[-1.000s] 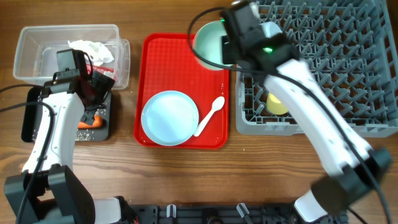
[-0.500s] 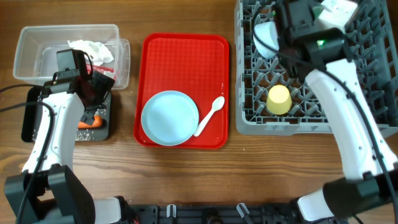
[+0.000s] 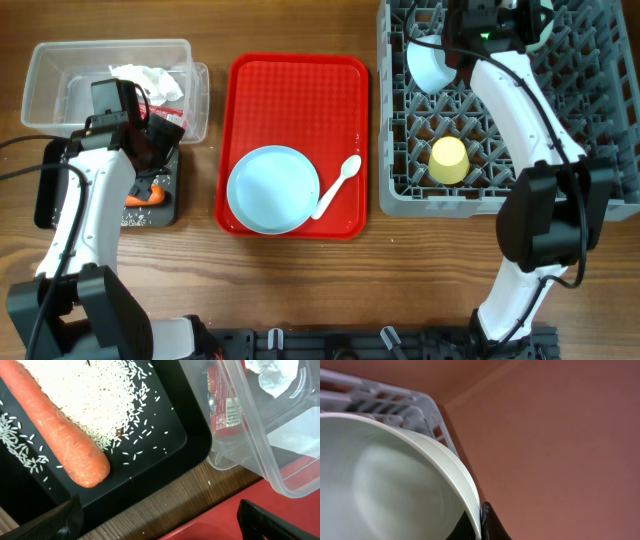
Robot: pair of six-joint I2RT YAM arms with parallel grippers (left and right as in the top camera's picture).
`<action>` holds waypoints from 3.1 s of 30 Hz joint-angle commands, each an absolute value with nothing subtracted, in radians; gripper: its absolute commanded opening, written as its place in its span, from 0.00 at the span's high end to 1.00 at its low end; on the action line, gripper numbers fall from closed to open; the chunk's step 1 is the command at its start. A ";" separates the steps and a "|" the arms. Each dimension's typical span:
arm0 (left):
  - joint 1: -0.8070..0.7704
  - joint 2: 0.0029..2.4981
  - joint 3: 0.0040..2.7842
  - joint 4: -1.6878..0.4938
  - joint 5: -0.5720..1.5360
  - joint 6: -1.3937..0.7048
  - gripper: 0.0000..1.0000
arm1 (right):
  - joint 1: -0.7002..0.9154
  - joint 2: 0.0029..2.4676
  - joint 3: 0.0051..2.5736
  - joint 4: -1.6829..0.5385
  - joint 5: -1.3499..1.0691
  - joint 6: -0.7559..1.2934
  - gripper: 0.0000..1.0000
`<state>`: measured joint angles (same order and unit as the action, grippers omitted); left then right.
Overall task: Sort waste into correct bins and load items into the dishwasher rack
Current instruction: 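Release the green bowl in the rack and withdraw the right gripper, then reach the right gripper to the blue plate on the red tray and grasp it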
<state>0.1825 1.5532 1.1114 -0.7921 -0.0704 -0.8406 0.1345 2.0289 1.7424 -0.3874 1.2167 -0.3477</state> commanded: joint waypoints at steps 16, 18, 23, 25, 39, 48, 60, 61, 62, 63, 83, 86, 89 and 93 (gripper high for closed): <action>0.188 1.552 1.110 -0.793 -0.084 -0.849 0.00 | 0.066 2.053 1.610 -0.358 1.312 -0.313 0.96; 0.188 1.552 1.110 -0.793 -0.084 -0.850 0.00 | 0.066 2.071 1.610 -0.344 1.312 -0.313 0.96; 0.188 1.552 1.110 -0.793 -0.084 -0.850 0.00 | 0.071 2.106 1.610 -0.344 1.324 -0.296 0.96; 0.188 1.552 1.110 -0.793 -0.084 -0.850 0.00 | 0.076 2.106 1.610 -0.343 1.323 -0.281 0.95; 0.188 1.552 1.110 -0.793 -0.084 -0.850 0.00 | 0.110 2.151 1.608 -0.389 1.282 -0.262 0.96; 0.188 1.552 1.110 -0.793 -0.084 -0.850 0.00 | 0.177 2.151 1.608 -0.405 1.255 -0.266 0.93; 0.188 1.552 1.110 -0.793 -0.084 -0.850 0.00 | 0.307 2.149 1.608 -0.279 1.218 -0.366 0.00; 0.188 1.552 1.110 -0.793 -0.084 -0.850 0.00 | 0.313 2.144 1.608 -0.241 1.218 -0.366 0.00; 0.188 1.552 1.110 -0.793 -0.084 -0.850 0.00 | 0.317 2.140 1.609 -0.218 1.218 -0.368 0.00; 0.188 1.552 1.110 -0.793 -0.084 -0.850 0.00 | 0.322 2.132 1.610 -0.192 1.218 -0.373 0.00; 0.188 1.552 1.110 -0.793 -0.084 -0.850 0.00 | 0.665 1.854 1.607 -0.762 -0.313 0.197 0.00; 0.188 1.552 1.110 -0.793 -0.084 -0.850 0.00 | 0.665 1.928 1.564 -0.786 -0.311 0.293 0.17; 0.188 1.552 1.110 -0.793 -0.084 -0.850 0.00 | 0.664 1.992 1.494 -0.781 -0.241 0.441 0.34; 0.188 1.552 1.110 -0.793 -0.084 -0.850 0.00 | 0.664 2.030 1.456 -0.779 -0.237 0.509 0.40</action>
